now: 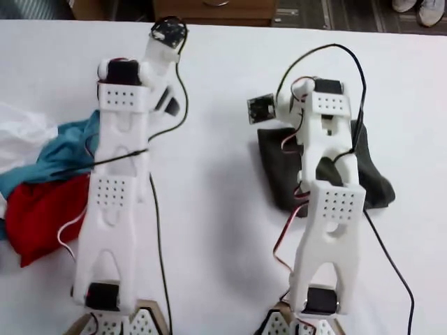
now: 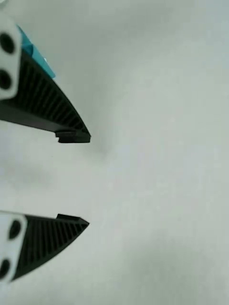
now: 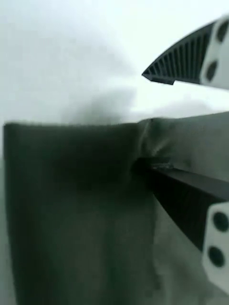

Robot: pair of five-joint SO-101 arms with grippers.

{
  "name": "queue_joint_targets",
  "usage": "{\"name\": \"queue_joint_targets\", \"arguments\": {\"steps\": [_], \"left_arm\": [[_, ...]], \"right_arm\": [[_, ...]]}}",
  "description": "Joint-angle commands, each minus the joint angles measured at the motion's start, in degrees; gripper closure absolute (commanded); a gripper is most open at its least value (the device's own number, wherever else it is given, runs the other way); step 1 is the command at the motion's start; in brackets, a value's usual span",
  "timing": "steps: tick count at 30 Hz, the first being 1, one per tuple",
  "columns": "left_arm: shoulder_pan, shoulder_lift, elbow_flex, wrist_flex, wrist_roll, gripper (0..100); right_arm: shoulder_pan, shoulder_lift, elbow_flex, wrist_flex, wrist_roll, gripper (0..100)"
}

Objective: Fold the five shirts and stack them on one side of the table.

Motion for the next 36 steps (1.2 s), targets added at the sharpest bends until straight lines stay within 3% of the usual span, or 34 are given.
{"name": "queue_joint_targets", "arguments": {"steps": [1,11,16,24,27,31,36], "left_arm": [[-0.35,-4.75,-1.54,0.97,0.00,74],[-0.26,-5.10,-1.54,0.97,0.00,74],[-0.62,-5.19,-1.54,0.97,0.00,74],[-0.44,-5.19,-1.63,0.97,0.00,74],[-0.35,-5.19,-1.98,0.97,0.00,74],[-0.44,-5.19,-2.07,0.97,0.00,74],[-0.35,-5.19,-2.07,0.97,0.00,74]], "right_arm": [[-0.75,0.31,-3.16,7.16,0.70,73.8],[-1.54,3.12,-4.04,6.02,0.35,73.8],[-2.68,4.00,-4.04,12.09,-1.85,73.8],[-2.59,2.51,-3.52,12.97,-4.22,74.3],[-2.59,2.68,-3.43,13.23,-4.13,80.7],[-2.59,2.77,-3.43,13.23,-4.13,98.9],[-1.89,2.68,-3.52,13.23,-4.40,97.5]]}}
